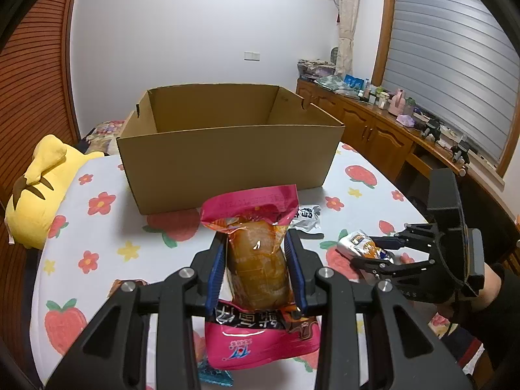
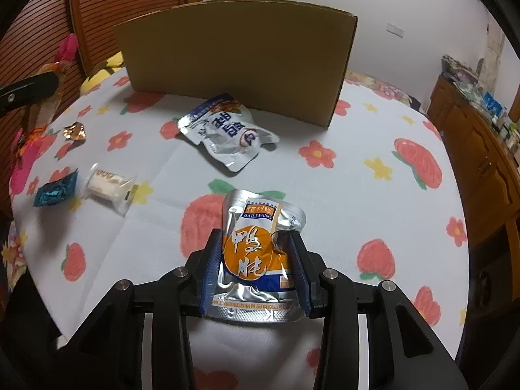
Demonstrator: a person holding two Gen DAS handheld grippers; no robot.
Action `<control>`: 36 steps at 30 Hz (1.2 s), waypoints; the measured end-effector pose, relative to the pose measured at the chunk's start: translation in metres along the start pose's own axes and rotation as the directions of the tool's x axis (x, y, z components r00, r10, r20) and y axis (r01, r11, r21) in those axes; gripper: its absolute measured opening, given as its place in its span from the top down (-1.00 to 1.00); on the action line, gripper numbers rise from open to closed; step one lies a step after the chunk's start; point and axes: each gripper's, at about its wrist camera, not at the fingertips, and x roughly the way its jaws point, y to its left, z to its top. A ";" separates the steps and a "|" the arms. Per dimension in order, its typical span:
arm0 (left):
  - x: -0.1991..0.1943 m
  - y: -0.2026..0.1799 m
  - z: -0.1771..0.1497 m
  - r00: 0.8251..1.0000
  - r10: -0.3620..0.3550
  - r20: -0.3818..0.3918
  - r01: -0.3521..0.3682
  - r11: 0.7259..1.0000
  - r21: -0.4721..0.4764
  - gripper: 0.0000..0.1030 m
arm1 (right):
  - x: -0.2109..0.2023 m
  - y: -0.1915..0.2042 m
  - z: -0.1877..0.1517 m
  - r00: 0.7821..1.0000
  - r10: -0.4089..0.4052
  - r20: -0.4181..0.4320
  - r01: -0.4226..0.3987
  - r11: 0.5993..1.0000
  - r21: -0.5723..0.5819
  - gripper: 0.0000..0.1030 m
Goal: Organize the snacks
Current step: 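Lift both held snacks and carry them toward the box, then lower both snacks into the box and open both grippers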
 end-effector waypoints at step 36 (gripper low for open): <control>0.073 0.033 0.160 0.997 0.068 0.045 -0.072 0.994 0.080 0.36 | -0.029 -0.043 0.182 0.948 0.153 0.278 -0.147 0.988 -0.044 0.17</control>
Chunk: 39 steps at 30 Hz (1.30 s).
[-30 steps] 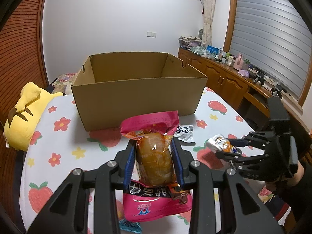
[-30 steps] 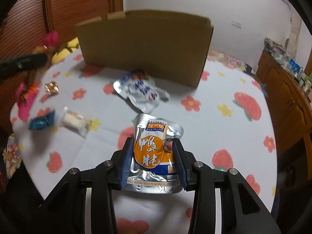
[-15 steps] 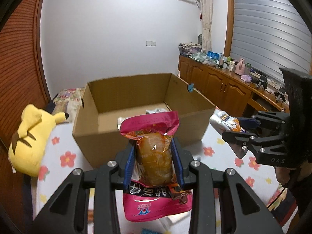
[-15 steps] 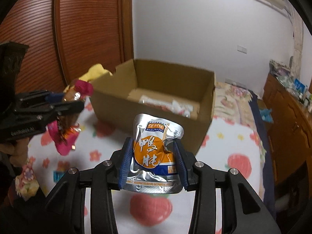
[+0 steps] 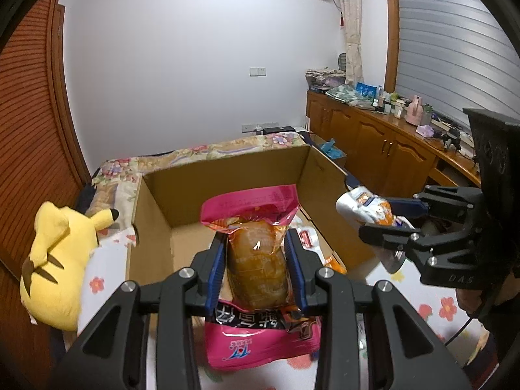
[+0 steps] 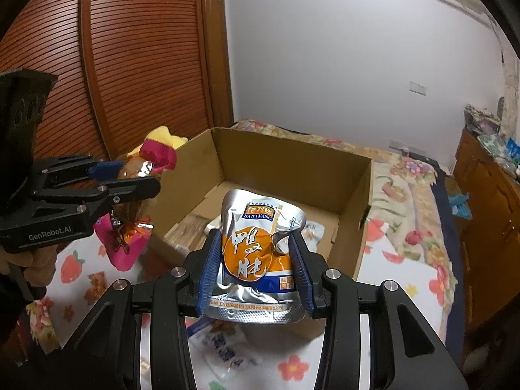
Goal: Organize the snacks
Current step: 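Lower both snacks into the box and open both grippers, then move both open grippers back over the remaining snacks on the tablecloth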
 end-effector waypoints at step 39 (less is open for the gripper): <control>0.024 -0.005 -0.013 0.998 0.037 -0.045 -0.036 0.999 0.023 -0.02 | 0.016 -0.010 -0.004 0.998 -0.023 -0.060 0.026 0.999 0.042 0.11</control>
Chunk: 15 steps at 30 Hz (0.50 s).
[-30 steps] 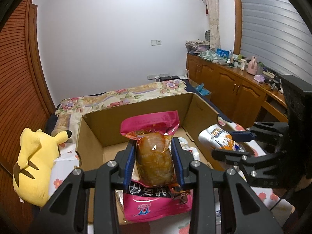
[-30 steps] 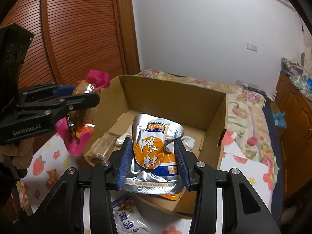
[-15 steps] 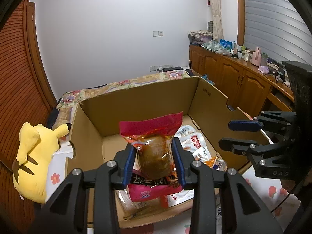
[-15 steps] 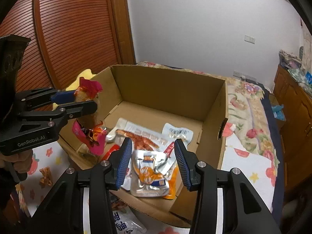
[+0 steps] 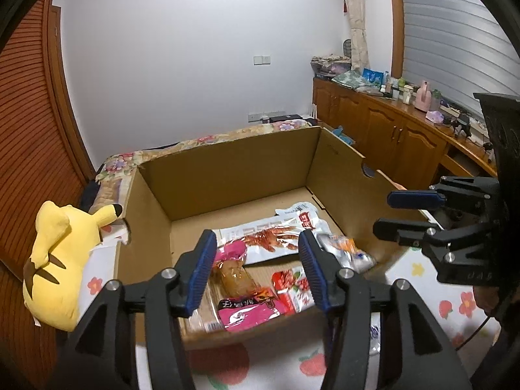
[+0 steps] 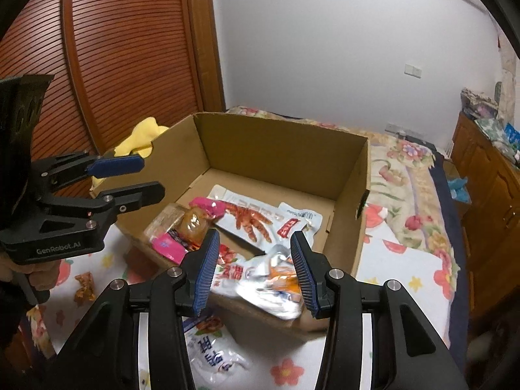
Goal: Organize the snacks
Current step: 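Move both open grippers back over the remaining snacks on the tablecloth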
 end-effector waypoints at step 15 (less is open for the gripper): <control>-0.082 -0.006 -0.084 0.999 -0.035 -0.027 0.035 0.999 0.034 -0.03 | -0.054 0.051 -0.054 1.000 -0.026 0.005 0.026 1.000 0.007 -0.08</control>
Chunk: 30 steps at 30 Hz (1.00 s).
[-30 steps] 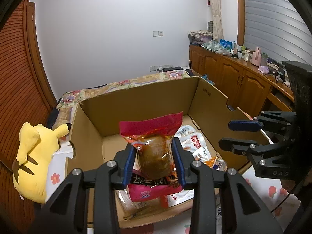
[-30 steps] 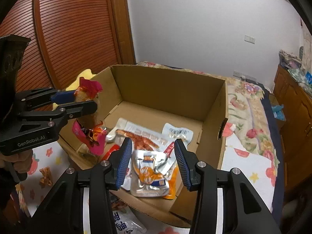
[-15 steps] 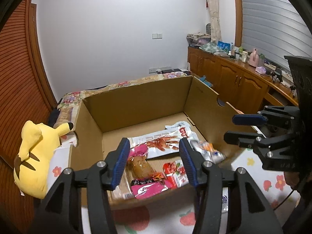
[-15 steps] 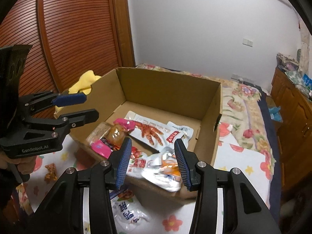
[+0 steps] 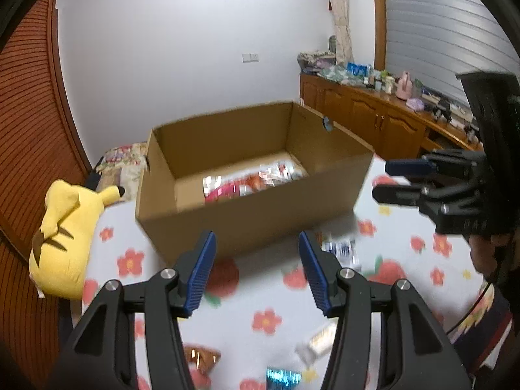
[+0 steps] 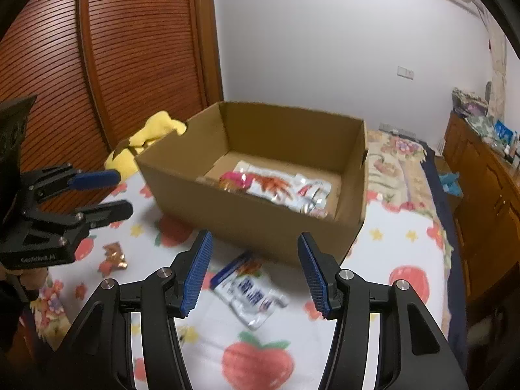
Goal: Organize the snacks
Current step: 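Move both open grippers back over the remaining snacks on the tablecloth, then grasp the blue candy with the left gripper while the right gripper grasps the white duck-neck pouch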
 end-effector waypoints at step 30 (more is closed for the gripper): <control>0.004 -0.008 -0.147 0.980 -0.096 -0.173 0.087 0.994 -0.062 0.21 | 0.029 0.022 -0.062 0.995 -0.017 -0.102 0.020 0.999 0.026 -0.27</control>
